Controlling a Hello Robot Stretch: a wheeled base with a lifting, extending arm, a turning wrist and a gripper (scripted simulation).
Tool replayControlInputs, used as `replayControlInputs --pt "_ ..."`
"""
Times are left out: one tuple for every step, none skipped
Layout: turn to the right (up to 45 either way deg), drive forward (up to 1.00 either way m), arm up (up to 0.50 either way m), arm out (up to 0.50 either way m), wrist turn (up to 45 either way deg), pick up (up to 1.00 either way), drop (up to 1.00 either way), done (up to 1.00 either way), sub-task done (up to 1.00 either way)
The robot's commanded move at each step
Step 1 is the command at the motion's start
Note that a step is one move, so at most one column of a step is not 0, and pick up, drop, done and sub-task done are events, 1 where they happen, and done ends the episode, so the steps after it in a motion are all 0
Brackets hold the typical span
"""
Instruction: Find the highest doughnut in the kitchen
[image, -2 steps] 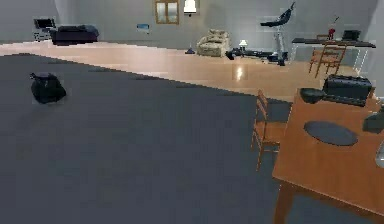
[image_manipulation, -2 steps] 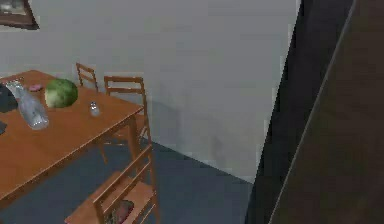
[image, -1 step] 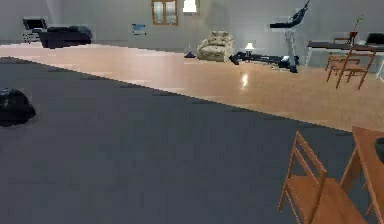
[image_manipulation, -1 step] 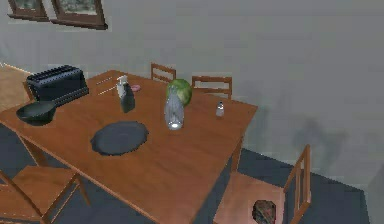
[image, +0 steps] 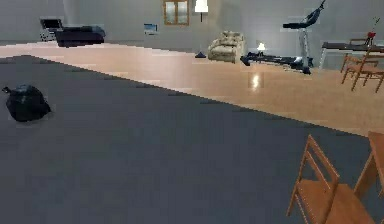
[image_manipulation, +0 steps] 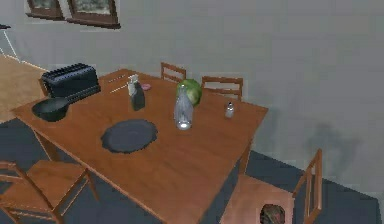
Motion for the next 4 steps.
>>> replayControlInputs --pt "0.0 1.0 0.0 0.0 0.0 0.0 0.0 0.0 0.0" --pt "27.0 0.0 0.0 0.0 0.0 0.0 0.0 0.0 0.0" --pt "0.0 0.7 0.0 0.0 0.0 0.0 0.0 0.0 0.0" --pt "45.0 0.0 0.0 0.0 0.0 0.0 0.0 0.0 0.0"
